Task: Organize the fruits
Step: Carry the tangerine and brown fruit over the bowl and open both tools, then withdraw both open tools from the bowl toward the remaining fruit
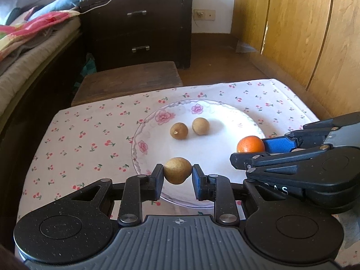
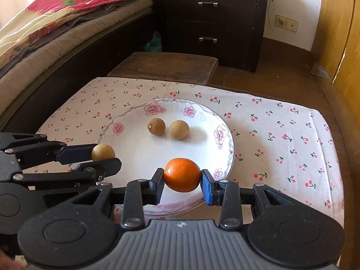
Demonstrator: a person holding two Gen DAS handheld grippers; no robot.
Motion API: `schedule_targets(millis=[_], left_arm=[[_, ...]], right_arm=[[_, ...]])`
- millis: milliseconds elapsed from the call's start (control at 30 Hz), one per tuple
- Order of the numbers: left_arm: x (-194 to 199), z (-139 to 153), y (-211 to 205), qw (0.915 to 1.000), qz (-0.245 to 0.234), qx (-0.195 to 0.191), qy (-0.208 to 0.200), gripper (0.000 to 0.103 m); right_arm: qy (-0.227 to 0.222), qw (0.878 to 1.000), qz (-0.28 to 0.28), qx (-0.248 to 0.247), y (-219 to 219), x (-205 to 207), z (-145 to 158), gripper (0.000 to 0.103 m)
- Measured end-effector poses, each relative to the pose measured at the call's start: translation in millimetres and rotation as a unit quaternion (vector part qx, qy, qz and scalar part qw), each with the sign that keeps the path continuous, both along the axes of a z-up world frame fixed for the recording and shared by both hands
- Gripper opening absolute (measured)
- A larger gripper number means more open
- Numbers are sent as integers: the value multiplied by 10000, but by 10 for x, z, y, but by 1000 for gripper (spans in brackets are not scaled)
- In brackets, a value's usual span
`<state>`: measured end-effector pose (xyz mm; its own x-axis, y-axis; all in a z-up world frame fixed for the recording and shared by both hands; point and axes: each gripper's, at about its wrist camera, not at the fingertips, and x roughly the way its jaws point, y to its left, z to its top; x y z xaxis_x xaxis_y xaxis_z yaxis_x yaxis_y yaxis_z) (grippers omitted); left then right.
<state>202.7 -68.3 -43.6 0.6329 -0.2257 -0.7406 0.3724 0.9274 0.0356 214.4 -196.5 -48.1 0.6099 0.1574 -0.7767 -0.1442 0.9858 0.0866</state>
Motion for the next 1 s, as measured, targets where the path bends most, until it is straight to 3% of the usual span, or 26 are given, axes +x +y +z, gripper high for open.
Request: schedule_targets(millis=[600,1000], left_arm=[[45,-71,-13,9996,115,246,-53,35],[12,-25,-22,9986,115,423,-284,51]], right_arm=[[-1,9999,82,-67,48,59,-70,36],[-159,9998,-43,-58,18,42,14,36]])
